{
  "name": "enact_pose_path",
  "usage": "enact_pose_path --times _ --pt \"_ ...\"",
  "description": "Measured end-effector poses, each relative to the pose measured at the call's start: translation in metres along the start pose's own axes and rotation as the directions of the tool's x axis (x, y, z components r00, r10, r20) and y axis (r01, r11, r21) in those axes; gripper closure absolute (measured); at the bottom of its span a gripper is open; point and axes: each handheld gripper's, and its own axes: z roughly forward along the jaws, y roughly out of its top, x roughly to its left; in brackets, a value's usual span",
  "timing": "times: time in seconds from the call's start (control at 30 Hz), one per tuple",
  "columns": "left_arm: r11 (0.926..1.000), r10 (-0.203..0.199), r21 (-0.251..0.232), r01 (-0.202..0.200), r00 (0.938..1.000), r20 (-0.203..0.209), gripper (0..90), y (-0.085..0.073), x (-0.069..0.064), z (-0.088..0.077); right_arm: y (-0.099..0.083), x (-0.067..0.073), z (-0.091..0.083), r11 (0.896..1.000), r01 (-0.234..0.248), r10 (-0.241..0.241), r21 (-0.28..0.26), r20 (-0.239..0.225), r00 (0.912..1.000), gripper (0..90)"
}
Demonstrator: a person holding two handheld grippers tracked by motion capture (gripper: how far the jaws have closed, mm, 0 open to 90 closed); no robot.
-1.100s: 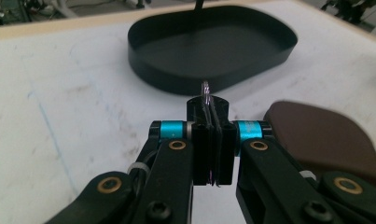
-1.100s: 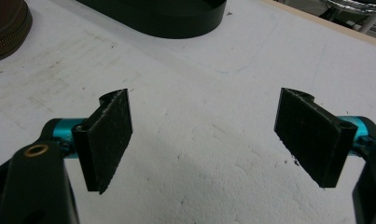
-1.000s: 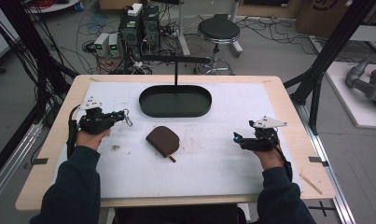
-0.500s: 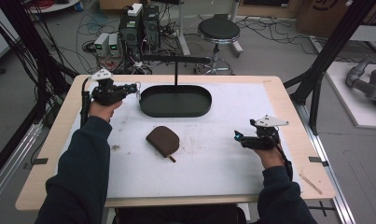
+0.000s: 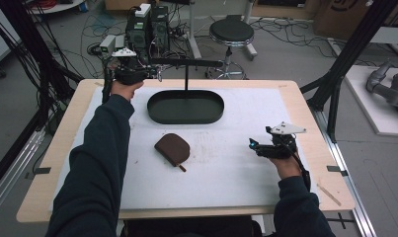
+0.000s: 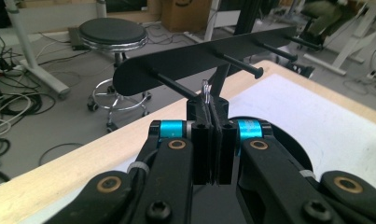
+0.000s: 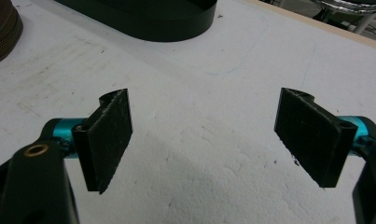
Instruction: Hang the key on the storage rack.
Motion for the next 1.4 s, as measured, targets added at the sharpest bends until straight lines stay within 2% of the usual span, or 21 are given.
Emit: enact_pose_path --times 0.37,0.47,0.5,0.53,0.57,0.6,0.63,0.67,0.7,0.73,0.77,0.9,0.93,0.97,1.0,1.07,1.1,1.2,1.27,1.3,1.4 --pt "0.9997 -0.020 -0.017 0.020 0.9998 -0.010 88.0 -0.002 0.008 -0.001 -0.004 -0.003 0.000 1.000 -0.008 0.008 0.011 -0.004 1.0000 19.4" --pt "0.9996 -0.023 -0.020 0.022 0.9994 -0.025 87.8 -0.003 0.009 0.001 -0.004 -0.003 0.000 1.000 -0.009 0.009 0.011 -0.006 0.9999 19.4" --pt "0.9997 -0.022 -0.016 0.021 0.9985 -0.051 87.7 -0.004 0.008 0.003 -0.004 -0.003 0.000 1.000 -0.006 0.006 0.011 -0.005 1.0000 19.4" --pt "0.9997 -0.022 -0.016 0.021 0.9985 -0.051 87.5 -0.004 0.008 0.003 -0.004 -0.003 0.000 1.000 -0.006 0.006 0.011 -0.005 1.0000 19.4" --pt "0.9998 -0.019 -0.012 0.018 0.9968 -0.078 87.3 -0.004 0.007 0.006 -0.005 -0.004 0.000 1.000 -0.005 0.005 0.010 -0.006 1.0000 19.4" --pt "0.9998 -0.019 -0.012 0.018 0.9968 -0.078 86.9 -0.004 0.007 0.006 -0.005 -0.004 0.000 1.000 -0.005 0.005 0.010 -0.006 1.0000 19.4" --pt "0.9999 -0.006 0.010 0.008 0.9913 -0.131 86.0 -0.004 0.005 0.009 -0.005 -0.003 0.000 1.000 -0.007 0.007 0.014 -0.008 0.9999 19.4" --pt "0.9999 -0.006 0.010 0.008 0.9913 -0.131 85.3 -0.004 0.005 0.009 -0.005 -0.003 0.000 1.000 -0.006 0.006 0.011 -0.010 0.9999 19.4" --pt "0.9994 0.004 0.034 0.001 0.9856 -0.169 80.5 -0.004 0.004 0.011 -0.004 -0.003 0.000 1.000 -0.007 0.007 0.013 -0.010 0.9999 19.4" --pt "0.9989 -0.005 0.045 0.014 0.9813 -0.192 80.5 -0.005 0.004 0.012 -0.004 -0.003 0.000 1.000 -0.007 0.007 0.013 -0.010 0.9999 19.4" --pt "0.9978 -0.032 0.051 0.043 0.9791 -0.201 68.8 -0.007 0.005 0.011 -0.004 -0.002 0.000 1.000 0.000 0.000 0.011 -0.007 1.0000 19.4" --pt "0.9978 -0.042 0.041 0.052 0.9748 -0.219 65.2 -0.020 0.003 0.000 -0.004 -0.001 0.000 1.000 0.003 -0.003 0.007 -0.013 0.9999 19.4" --pt "0.9972 -0.066 0.020 0.072 0.9729 -0.221 57.9 -0.027 0.000 -0.009 -0.004 -0.001 0.000 1.000 0.004 -0.004 0.003 -0.018 0.9998 19.4" --pt "0.9972 -0.066 0.020 0.072 0.9729 -0.221 54.3 -0.027 0.000 -0.009 -0.004 -0.001 0.000 1.000 0.004 -0.004 0.003 -0.018 0.9998 19.4" --pt "0.9951 -0.097 -0.004 0.098 0.9761 -0.194 50.7 -0.034 -0.004 -0.020 -0.004 0.000 0.000 1.000 0.004 -0.004 0.007 -0.020 0.9998 19.4" --pt "0.9942 -0.108 -0.018 0.106 0.9777 -0.181 43.8 -0.037 -0.006 -0.025 -0.003 0.001 0.002 1.000 0.007 -0.007 0.006 -0.027 0.9996 19.4" --pt "0.9935 -0.113 -0.030 0.110 0.9787 -0.171 43.8 -0.040 -0.009 -0.031 -0.003 0.001 0.002 1.000 0.007 -0.007 0.006 -0.027 0.9996 19.4" --pt "0.9927 -0.113 -0.061 0.104 0.9798 -0.166 30.3 -0.048 -0.019 -0.048 -0.001 0.003 0.005 1.000 0.014 -0.014 0.008 -0.031 0.9994 19.4" --pt "0.9925 -0.116 -0.058 0.107 0.9791 -0.167 18.9 -0.053 -0.025 -0.058 0.001 0.005 0.007 1.000 0.026 -0.025 0.014 -0.034 0.9991 19.4" --pt "0.9937 -0.108 -0.048 0.101 0.9819 -0.156 18.9 -0.056 -0.027 -0.062 0.001 0.006 0.007 1.000 0.027 -0.026 0.014 -0.036 0.9990 19.4" --pt "0.9946 -0.094 -0.056 0.087 0.9849 -0.146 18.9 -0.063 -0.035 -0.076 0.002 0.008 0.008 0.999 0.031 -0.030 0.013 -0.039 0.9988 19.4"
